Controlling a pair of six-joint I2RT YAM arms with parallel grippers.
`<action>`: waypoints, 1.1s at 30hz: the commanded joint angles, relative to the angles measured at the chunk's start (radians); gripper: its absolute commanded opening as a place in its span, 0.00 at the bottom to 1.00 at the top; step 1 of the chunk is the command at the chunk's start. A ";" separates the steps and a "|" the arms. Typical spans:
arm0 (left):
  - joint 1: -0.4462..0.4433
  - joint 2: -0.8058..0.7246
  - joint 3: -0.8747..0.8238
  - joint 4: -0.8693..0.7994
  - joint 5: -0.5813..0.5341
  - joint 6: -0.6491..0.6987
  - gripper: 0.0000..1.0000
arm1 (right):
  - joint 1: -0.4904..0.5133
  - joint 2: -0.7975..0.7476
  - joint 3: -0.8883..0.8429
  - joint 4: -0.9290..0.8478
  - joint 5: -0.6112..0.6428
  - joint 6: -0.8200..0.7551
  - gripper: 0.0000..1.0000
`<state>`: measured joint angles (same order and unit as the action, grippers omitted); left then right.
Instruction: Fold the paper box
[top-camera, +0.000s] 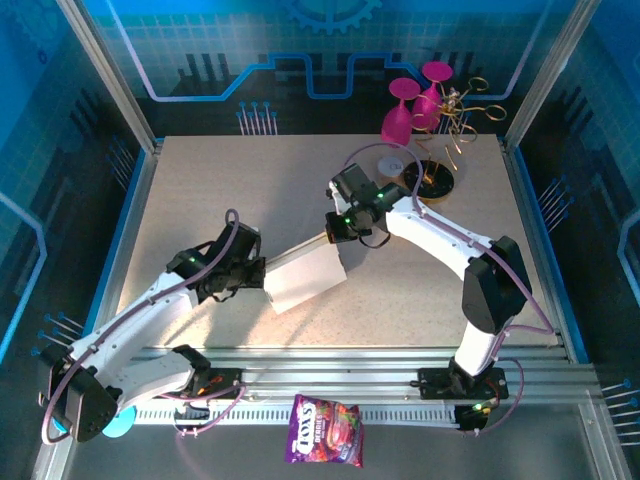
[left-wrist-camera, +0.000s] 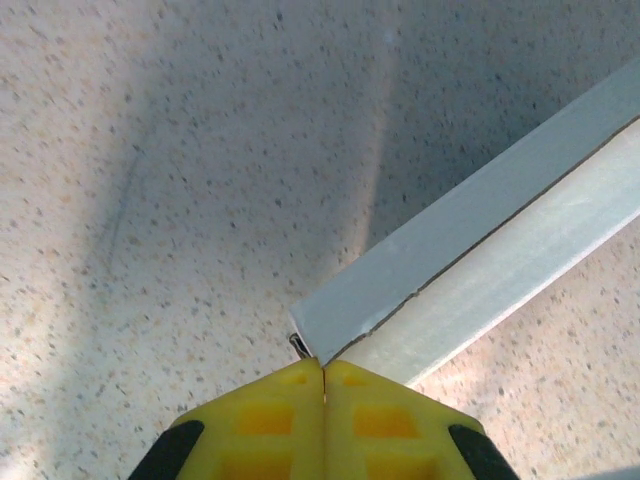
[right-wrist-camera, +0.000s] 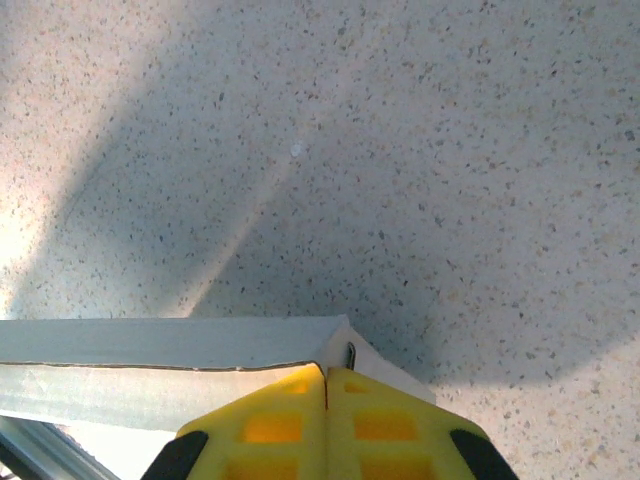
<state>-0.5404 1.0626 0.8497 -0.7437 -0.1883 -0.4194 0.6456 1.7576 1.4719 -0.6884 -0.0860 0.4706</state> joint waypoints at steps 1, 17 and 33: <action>-0.017 0.019 0.015 0.115 -0.095 -0.003 0.00 | -0.007 -0.008 0.001 0.083 -0.079 -0.006 0.00; -0.097 0.119 0.034 0.189 -0.367 0.018 0.00 | -0.040 0.030 -0.066 0.242 -0.127 -0.052 0.00; -0.237 0.187 0.047 0.097 -0.558 -0.127 0.00 | -0.047 -0.222 -0.245 0.230 -0.138 0.202 0.43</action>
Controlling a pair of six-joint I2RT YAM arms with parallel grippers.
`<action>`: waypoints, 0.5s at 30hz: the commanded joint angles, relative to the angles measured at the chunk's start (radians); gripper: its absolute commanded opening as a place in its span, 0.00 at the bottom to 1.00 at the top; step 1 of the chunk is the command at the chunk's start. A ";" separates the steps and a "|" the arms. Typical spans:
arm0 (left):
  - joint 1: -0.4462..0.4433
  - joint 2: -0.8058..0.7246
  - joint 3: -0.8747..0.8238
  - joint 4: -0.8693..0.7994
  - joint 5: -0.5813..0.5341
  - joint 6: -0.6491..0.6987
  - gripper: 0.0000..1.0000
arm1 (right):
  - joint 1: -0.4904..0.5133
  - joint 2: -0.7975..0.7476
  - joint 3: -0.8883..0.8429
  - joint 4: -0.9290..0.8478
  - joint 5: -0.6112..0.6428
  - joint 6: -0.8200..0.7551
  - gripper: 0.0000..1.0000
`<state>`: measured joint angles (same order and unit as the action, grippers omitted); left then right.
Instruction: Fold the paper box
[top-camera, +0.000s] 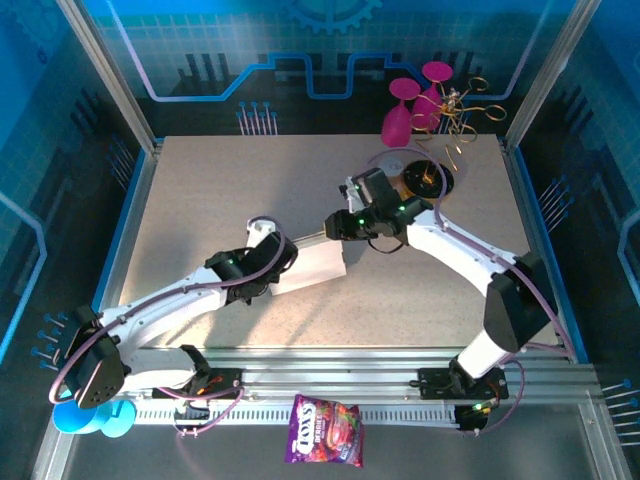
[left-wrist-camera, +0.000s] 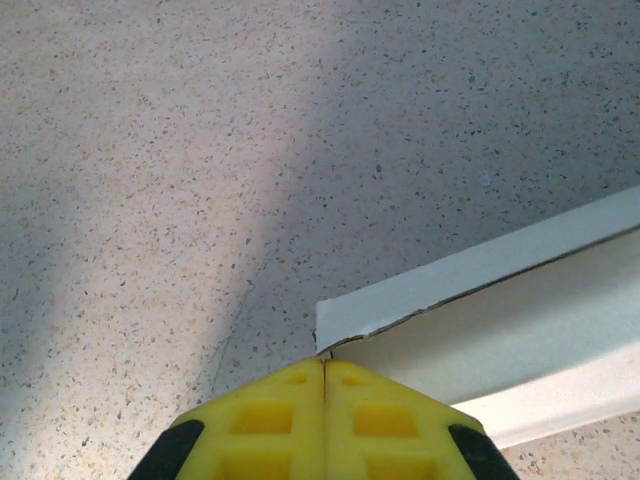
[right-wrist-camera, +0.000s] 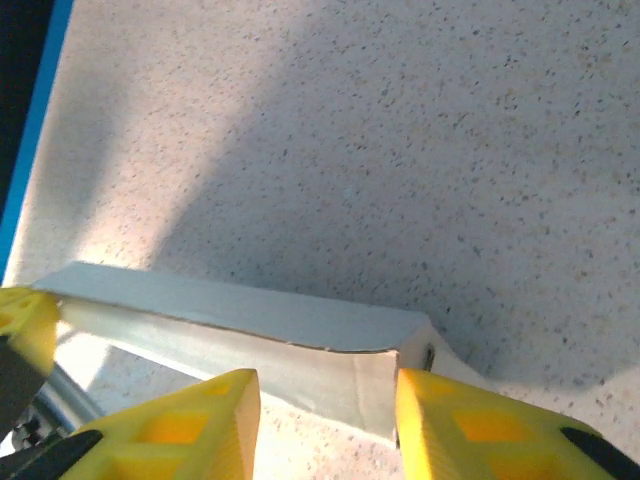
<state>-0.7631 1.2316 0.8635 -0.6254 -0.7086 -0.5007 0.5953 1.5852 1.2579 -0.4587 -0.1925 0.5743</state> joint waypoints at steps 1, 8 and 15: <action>-0.018 0.021 0.037 -0.023 -0.043 -0.047 0.00 | 0.001 -0.057 -0.037 -0.012 -0.024 0.122 0.44; -0.041 0.046 0.056 -0.028 -0.064 -0.053 0.00 | -0.047 -0.101 -0.068 -0.066 -0.013 0.309 0.49; -0.059 0.055 0.059 -0.037 -0.079 -0.068 0.00 | -0.077 -0.223 -0.192 -0.008 -0.028 0.741 0.59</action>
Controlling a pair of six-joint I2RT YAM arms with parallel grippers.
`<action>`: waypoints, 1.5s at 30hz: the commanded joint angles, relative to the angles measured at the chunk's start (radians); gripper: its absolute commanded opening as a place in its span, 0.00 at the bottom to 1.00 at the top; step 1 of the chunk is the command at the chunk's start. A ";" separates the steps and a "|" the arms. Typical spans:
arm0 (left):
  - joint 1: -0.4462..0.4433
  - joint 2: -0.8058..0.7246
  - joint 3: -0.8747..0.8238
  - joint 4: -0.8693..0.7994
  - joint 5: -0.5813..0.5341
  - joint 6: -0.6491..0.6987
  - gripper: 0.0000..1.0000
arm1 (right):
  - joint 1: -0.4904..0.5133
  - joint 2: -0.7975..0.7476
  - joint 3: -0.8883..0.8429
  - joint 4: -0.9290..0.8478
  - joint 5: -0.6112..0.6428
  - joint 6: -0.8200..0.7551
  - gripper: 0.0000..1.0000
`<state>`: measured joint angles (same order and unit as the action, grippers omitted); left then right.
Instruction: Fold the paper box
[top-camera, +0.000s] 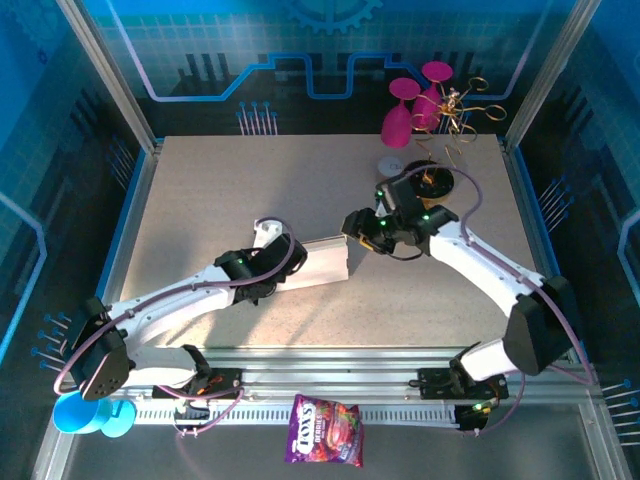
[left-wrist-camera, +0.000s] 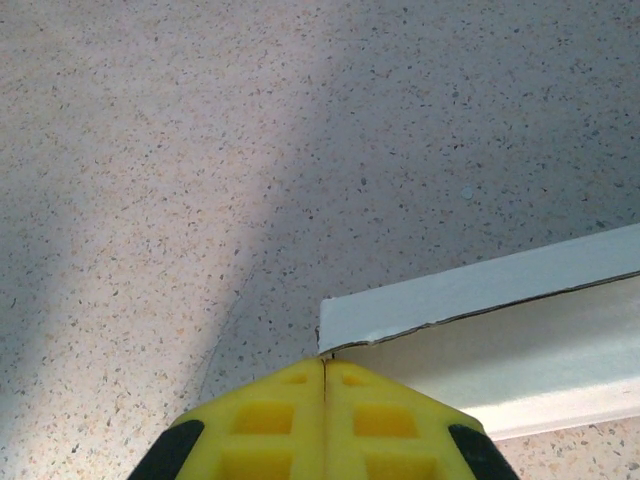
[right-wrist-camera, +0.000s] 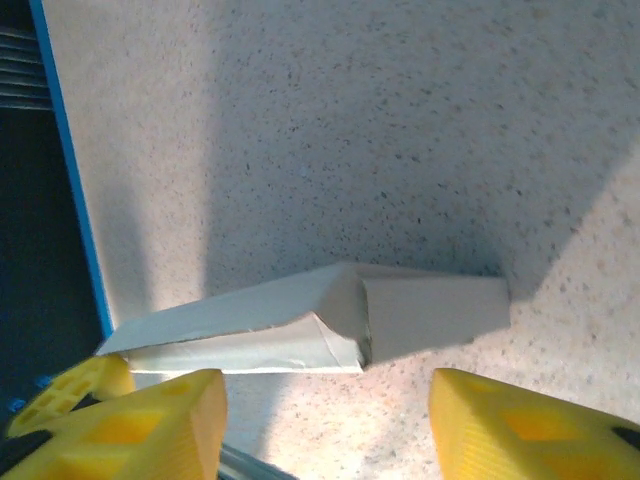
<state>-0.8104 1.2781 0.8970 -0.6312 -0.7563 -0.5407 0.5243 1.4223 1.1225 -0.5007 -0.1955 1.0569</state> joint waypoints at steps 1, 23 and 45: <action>-0.012 0.007 0.023 -0.030 -0.033 -0.029 0.00 | -0.006 -0.074 -0.090 0.084 -0.040 0.328 0.59; -0.017 -0.010 0.019 -0.041 -0.040 -0.023 0.00 | -0.009 0.012 -0.323 0.583 -0.157 0.806 0.64; -0.060 -0.259 0.037 -0.152 0.047 -0.223 0.54 | -0.008 0.006 -0.426 0.637 -0.148 0.792 0.27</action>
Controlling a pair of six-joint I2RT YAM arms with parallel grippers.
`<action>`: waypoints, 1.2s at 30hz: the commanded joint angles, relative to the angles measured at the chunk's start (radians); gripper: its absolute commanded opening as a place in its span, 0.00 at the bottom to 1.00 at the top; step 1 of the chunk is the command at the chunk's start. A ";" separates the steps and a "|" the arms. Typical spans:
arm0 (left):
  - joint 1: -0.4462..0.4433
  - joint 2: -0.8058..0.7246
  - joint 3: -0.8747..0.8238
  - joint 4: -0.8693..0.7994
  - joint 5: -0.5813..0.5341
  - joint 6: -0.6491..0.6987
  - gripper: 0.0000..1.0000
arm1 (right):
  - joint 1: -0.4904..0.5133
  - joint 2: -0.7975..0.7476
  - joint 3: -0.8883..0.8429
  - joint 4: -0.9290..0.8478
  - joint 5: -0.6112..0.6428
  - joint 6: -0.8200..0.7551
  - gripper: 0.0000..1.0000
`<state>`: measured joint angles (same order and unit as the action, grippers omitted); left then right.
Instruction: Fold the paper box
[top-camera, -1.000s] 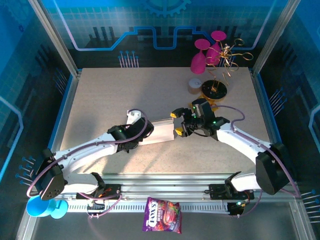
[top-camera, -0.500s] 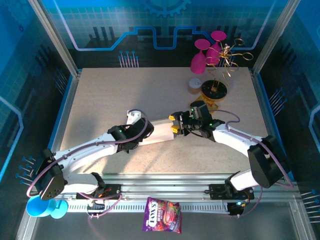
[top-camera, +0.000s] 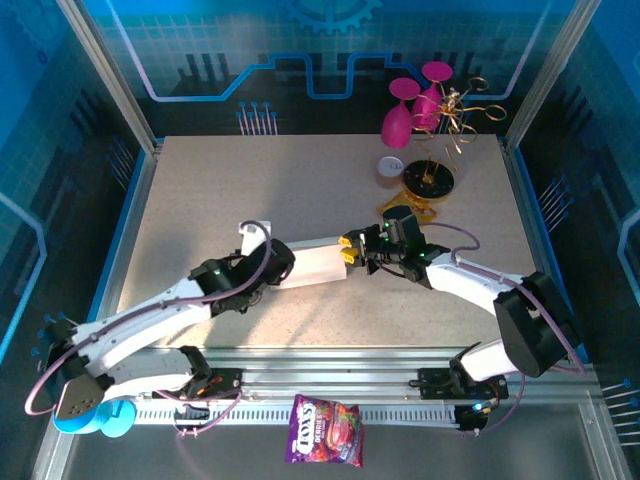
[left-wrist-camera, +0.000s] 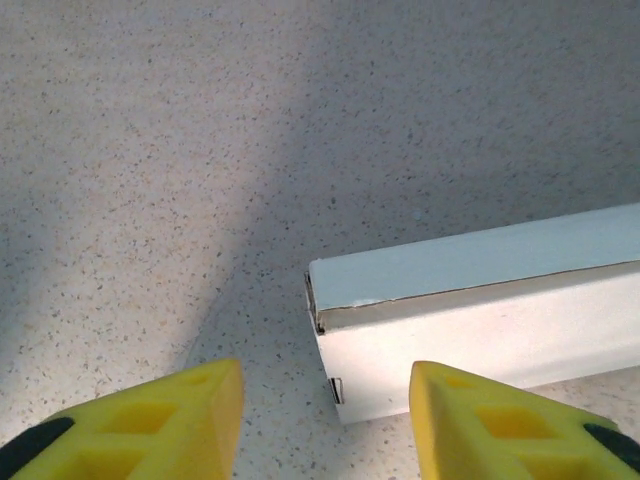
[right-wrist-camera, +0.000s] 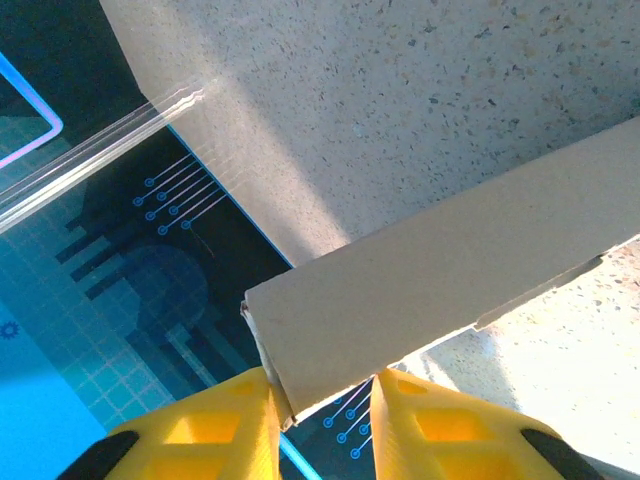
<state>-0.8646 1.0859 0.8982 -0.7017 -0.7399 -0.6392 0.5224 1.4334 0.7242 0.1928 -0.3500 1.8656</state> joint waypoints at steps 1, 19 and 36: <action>-0.001 -0.101 0.040 -0.108 0.043 -0.192 0.58 | -0.006 -0.005 -0.027 -0.056 0.005 -0.019 0.26; 0.390 -0.212 -0.194 0.236 0.708 -1.056 0.67 | 0.001 -0.009 -0.028 -0.050 -0.002 -0.037 0.22; 0.449 -0.126 -0.327 0.480 0.794 -1.161 0.50 | -0.002 -0.010 -0.038 -0.029 -0.010 -0.029 0.21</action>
<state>-0.4221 0.9436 0.5957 -0.2852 0.0170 -1.7706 0.5224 1.4231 0.7120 0.2043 -0.3607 1.8431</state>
